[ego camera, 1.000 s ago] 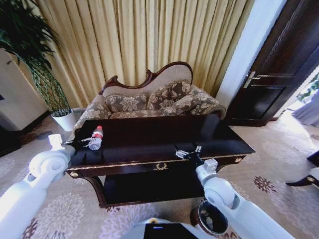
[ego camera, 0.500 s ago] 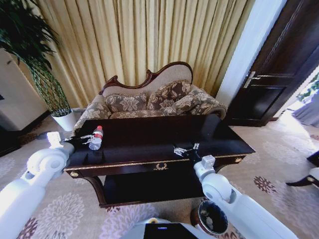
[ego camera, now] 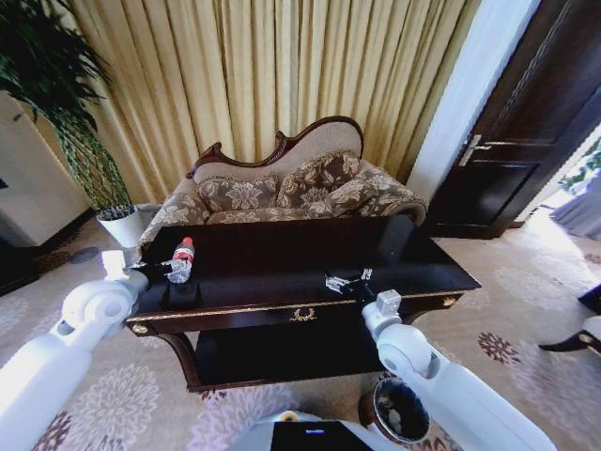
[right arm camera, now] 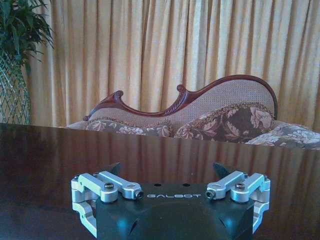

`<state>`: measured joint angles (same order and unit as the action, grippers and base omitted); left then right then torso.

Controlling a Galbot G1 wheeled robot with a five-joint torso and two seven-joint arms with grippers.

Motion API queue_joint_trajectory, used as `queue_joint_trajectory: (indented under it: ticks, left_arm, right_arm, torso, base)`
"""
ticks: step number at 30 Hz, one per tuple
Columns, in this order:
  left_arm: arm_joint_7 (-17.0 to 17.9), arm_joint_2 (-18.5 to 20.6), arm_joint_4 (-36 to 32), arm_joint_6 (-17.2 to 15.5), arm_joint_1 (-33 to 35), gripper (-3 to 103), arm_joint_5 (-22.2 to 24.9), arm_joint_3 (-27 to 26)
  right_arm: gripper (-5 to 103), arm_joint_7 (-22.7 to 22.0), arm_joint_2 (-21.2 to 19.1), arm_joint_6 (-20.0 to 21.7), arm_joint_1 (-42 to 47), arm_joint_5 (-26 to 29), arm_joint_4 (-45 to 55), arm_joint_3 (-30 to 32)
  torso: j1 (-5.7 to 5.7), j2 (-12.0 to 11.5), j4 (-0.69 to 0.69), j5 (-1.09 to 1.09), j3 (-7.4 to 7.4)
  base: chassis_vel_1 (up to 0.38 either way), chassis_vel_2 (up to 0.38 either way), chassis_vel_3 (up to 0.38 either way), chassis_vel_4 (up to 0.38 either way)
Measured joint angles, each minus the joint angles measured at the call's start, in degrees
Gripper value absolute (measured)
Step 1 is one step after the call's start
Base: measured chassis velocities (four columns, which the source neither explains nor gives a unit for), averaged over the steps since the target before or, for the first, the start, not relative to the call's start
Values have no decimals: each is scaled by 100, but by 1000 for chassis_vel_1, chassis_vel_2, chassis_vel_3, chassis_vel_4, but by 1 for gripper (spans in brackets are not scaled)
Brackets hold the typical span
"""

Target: Move to the front of the table and place the trash on the table into the trash bin.

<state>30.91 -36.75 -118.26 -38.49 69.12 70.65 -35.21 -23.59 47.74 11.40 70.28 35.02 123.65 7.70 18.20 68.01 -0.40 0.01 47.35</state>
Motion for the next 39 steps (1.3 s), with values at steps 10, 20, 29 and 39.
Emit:
queue_joint_trajectory:
  ticks: [10, 20, 29, 39]
  left_arm:
    - [53, -84, 89, -110, -15, 100, 3, -2]
    - [91, -152, 126, -136, -55, 98, 20, 65]
    - [126, -167, 62, -136, 54, 60, 83, -12]
    - [-105, -142, 34, 16, 169, 36, -124, -189]
  right_arm:
    - [100, 5, 59, -3, -20, -14, -32, -43]
    - [100, 4, 53, -8, -10, -4, -22, -35]
    - [100, 5, 139, -20, -13, 8, -25, -20]
    - [100, 9, 203, -67, -45, -3, -89, -23]
  torso:
    - [0, 0, 1, 0, 0]
    - [0, 0, 0, 0, 0]
    - [0, 0, 1, 0, 0]
    - [0, 0, 0, 0, 0]
  base:
    - [0, 0, 0, 0]
    - [0, 0, 0, 0]
    - [0, 0, 0, 0]
    - [0, 0, 0, 0]
